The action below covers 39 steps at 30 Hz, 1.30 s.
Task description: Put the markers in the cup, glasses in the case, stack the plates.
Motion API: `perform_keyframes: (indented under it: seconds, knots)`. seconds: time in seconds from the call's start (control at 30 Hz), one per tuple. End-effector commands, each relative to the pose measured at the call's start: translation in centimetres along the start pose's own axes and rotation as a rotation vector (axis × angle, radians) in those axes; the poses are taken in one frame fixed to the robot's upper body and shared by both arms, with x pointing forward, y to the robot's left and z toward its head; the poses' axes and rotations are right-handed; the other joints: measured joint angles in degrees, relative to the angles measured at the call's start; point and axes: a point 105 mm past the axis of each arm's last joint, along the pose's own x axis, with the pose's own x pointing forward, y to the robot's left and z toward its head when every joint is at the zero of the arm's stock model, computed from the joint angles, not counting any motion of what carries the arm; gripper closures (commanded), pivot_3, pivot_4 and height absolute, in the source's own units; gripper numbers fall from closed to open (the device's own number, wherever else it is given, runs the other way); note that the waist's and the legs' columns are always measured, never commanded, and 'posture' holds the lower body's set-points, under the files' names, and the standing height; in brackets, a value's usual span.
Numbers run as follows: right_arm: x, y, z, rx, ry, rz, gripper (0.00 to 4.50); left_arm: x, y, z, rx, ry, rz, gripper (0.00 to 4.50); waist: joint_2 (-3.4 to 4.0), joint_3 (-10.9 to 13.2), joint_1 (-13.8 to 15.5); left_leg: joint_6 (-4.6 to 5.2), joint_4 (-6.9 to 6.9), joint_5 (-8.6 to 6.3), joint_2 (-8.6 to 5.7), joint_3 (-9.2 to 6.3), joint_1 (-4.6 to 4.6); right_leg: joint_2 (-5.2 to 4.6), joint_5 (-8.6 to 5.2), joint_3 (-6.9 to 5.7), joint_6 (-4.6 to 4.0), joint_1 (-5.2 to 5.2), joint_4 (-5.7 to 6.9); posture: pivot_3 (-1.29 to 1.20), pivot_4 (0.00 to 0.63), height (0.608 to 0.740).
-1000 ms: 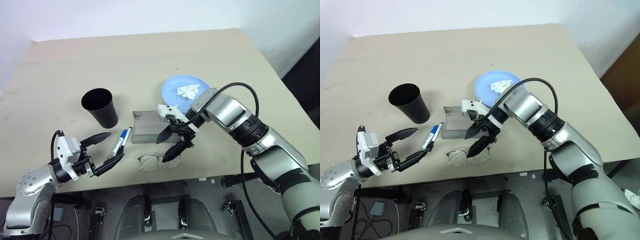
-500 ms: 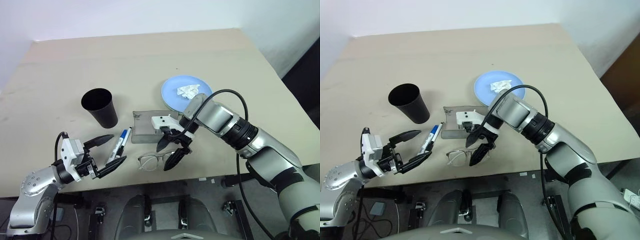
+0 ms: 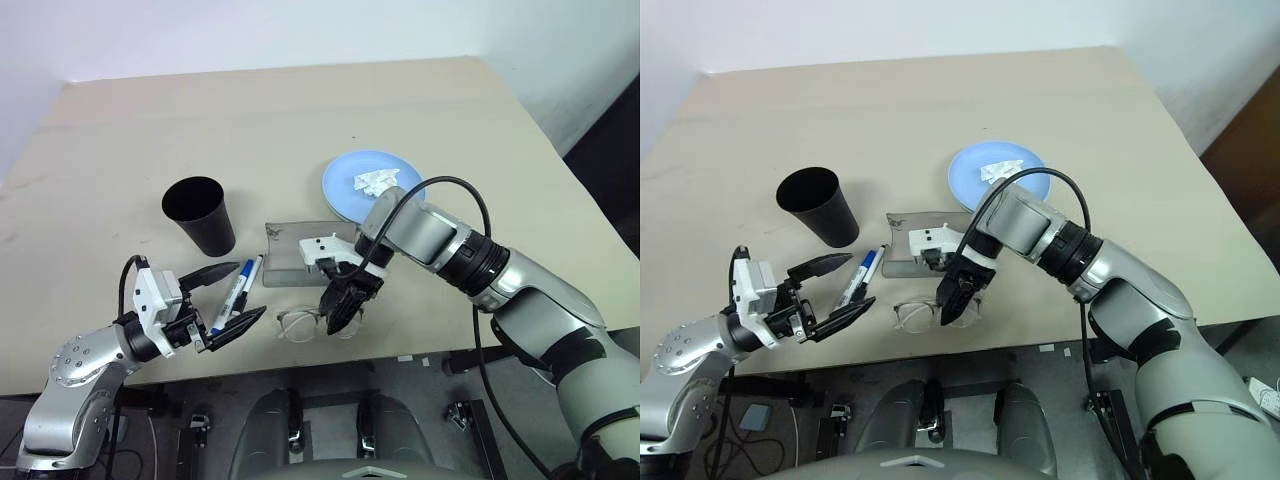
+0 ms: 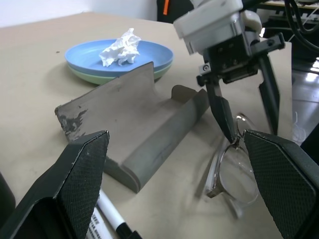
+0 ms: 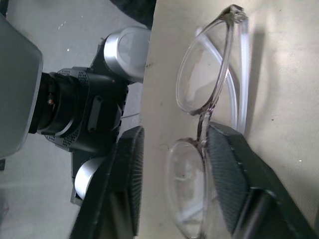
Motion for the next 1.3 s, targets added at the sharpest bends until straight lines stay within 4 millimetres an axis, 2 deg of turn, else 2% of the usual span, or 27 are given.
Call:
perform_keyframes:
  seconds: [0.03,0.13,0.23,0.4,0.43,0.67,0.77,0.9,0.97,1.03,1.3]
  knots:
    - [-0.1,0.2,1.1,-0.032,0.008,0.010,2.31,0.2,-0.2,1.1,0.029,-0.015,-0.010,0.00,0.00,0.0,0.0,0.00,0.00,0.00,0.00,0.00,0.00,0.00,0.00,0.00,0.00,0.00,0.00,0.00,0.150,0.719]
    - [0.1,0.0,1.1,-0.031,0.018,0.009,2.31,0.3,-0.2,1.3,0.030,-0.016,-0.006,0.00,0.00,0.0,0.0,0.00,0.00,0.00,0.00,0.00,-0.02,0.00,0.00,0.00,0.00,-0.02,0.00,0.00,0.150,0.719]
    - [0.1,-0.2,1.3,-0.016,0.011,0.007,2.83,0.2,-0.2,1.2,0.029,-0.014,-0.004,0.00,0.00,0.0,0.0,0.00,0.00,0.00,-0.01,0.00,-0.04,0.00,0.00,0.00,0.00,-0.03,0.00,0.00,0.150,0.719]
    - [-0.2,-0.5,1.6,-0.001,-0.011,0.001,4.40,0.1,-0.4,1.0,0.023,-0.009,-0.003,0.00,-0.01,0.0,-0.1,0.00,0.00,0.00,0.00,0.00,-0.03,0.01,0.00,0.00,0.00,-0.03,0.00,0.00,0.150,0.719]
    - [-0.4,-0.6,1.7,-0.002,-0.013,0.000,4.46,0.1,-0.4,0.9,0.022,-0.009,-0.004,0.00,-0.01,0.0,-0.2,0.00,0.00,0.00,0.00,0.00,-0.03,0.02,0.01,0.00,-0.01,-0.03,0.00,0.00,0.150,0.719]
    - [-2.2,-0.2,2.2,-0.021,-0.055,-0.015,4.46,0.0,-0.6,0.9,0.019,-0.013,-0.014,0.00,0.00,0.0,0.0,-0.01,-0.01,0.00,-0.01,0.00,-0.12,0.01,0.01,0.00,-0.02,-0.12,0.00,0.00,0.150,0.719]
    - [-3.7,0.6,3.2,-0.034,-0.112,-0.015,4.46,-0.2,-0.5,1.0,0.022,-0.010,-0.016,0.00,0.00,0.0,0.0,-0.01,-0.01,0.00,-0.02,0.00,-0.21,0.00,0.01,0.00,-0.02,-0.18,-0.03,0.00,0.150,0.719]
    - [-6.7,1.7,5.7,-0.050,-0.271,-0.007,4.46,-0.3,-0.5,1.0,0.024,-0.009,-0.012,0.00,0.02,0.0,-0.1,-0.01,-0.05,0.00,-0.01,0.00,-0.28,0.00,0.01,0.00,-0.02,-0.26,-0.04,0.00,0.150,0.719]
    - [-7.5,1.5,6.2,-0.058,-0.298,-0.034,4.46,-0.3,-0.5,1.0,0.022,-0.013,-0.010,0.00,0.02,0.0,-0.1,-0.01,-0.07,0.00,-0.01,0.00,-0.29,0.00,0.02,0.01,-0.03,-0.27,-0.05,0.00,0.150,0.719]
    - [-8.0,0.3,6.1,-0.097,-0.297,-0.108,4.46,-0.2,-0.5,1.0,0.021,-0.015,-0.009,0.00,0.01,0.0,-0.1,-0.01,-0.09,0.00,-0.01,0.00,-0.29,0.00,0.02,0.00,-0.03,-0.27,-0.06,0.00,0.150,0.719]
    - [-8.8,-3.6,6.3,-0.202,-0.264,-0.281,4.46,0.0,-0.5,1.2,0.027,-0.018,-0.006,0.00,0.01,0.0,-0.2,-0.02,-0.09,0.05,-0.03,0.06,-0.35,0.05,0.02,-0.01,-0.02,-0.27,-0.07,0.00,0.150,0.719]
